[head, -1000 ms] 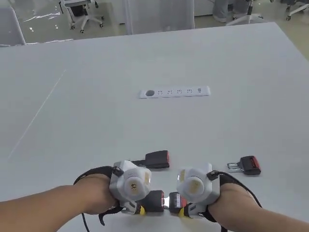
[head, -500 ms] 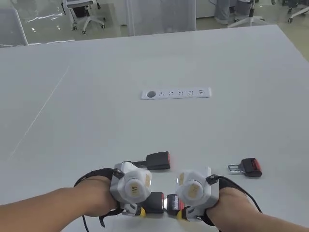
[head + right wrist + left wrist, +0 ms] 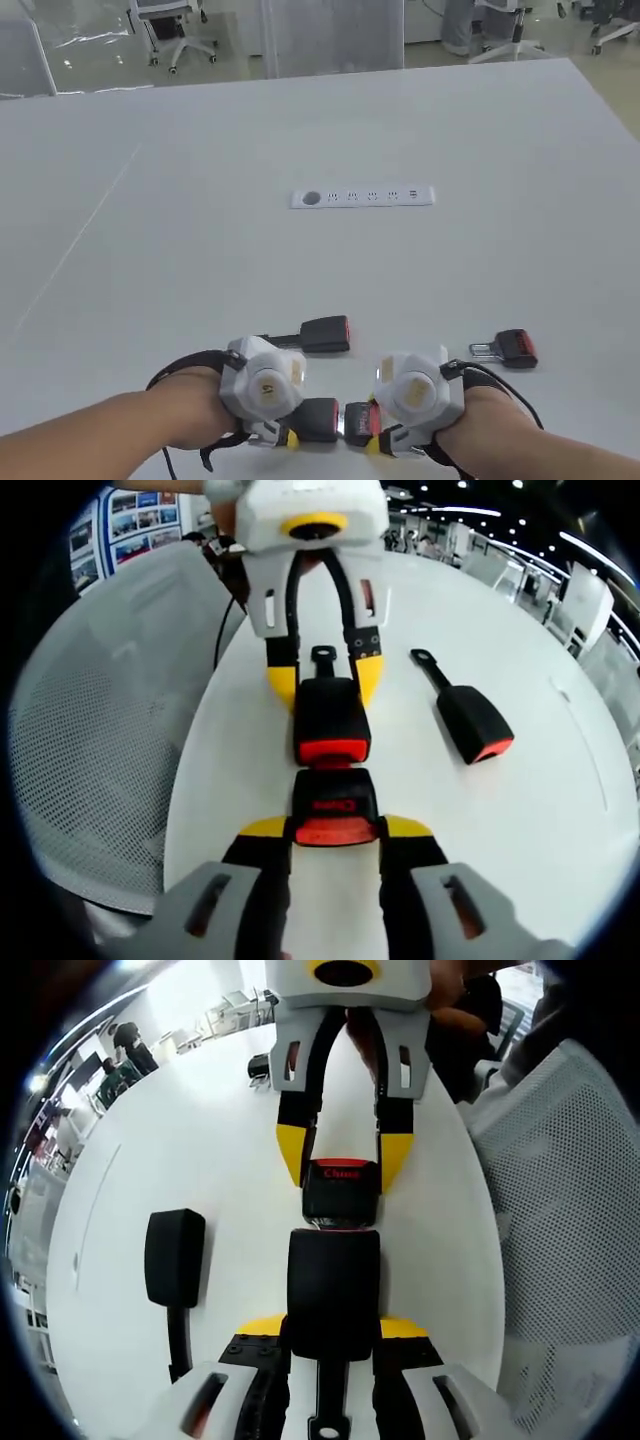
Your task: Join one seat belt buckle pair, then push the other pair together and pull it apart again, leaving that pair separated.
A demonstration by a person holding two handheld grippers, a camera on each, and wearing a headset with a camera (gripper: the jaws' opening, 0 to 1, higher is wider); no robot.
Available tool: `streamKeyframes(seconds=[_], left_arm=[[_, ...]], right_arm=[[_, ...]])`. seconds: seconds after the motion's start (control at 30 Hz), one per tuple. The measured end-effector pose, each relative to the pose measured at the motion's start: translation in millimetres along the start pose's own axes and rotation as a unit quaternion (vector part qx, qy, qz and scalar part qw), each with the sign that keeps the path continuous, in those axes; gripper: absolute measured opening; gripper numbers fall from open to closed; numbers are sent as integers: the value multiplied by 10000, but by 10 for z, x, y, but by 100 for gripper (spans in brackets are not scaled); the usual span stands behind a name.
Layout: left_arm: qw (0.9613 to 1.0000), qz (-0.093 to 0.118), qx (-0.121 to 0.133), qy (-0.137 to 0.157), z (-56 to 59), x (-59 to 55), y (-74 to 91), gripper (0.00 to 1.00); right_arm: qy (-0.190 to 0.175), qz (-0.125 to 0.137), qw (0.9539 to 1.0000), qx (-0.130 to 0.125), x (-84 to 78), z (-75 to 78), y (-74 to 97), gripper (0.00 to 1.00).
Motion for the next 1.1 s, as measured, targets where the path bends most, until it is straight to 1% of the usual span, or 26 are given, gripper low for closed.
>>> streamKeyframes(seconds=[0.1,0.3,0.47,0.6,0.67,0.7,0.8,0.97,1.1], left_arm=[[10000,18,1,-6,-1,2,6,31],[10000,28,-9,9,-9,5,10,31],[10000,61,-38,48,-22,1,8,32],[9999,32,-64,71,-23,7,5,32],[9999,20,-61,102,-26,10,5,32],[9999,18,-60,126,-29,10,6,32],[9998,20,-53,172,-29,7,6,33],[9998,-14,-49,198,-28,13,5,33],[9997,-84,-22,211,-18,29,5,33]], right_arm=[[2,15,10000,-10,3,-1,-3,33],[-56,184,9998,-35,-28,-7,8,33],[-94,229,9997,-18,-43,6,10,33],[-125,218,9997,-35,-50,3,7,34],[-183,168,9997,-69,-75,-6,-6,34],[-204,261,9994,-99,-83,-13,0,34],[-302,371,9988,-127,-98,-24,13,34],[-331,385,9986,-118,-89,-19,13,34],[-361,389,9984,-178,-80,-25,22,35]])
Point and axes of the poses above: the centre of the closed fingertips' face, and the gripper's own axes: y roughly backward along the fingers, z roughly to its right, x roughly out of its top, the point moved 10 cm from there along y, roughly backward along the fingers, and after that the axes turned 14 degrees about y, right-handed, at the moved point
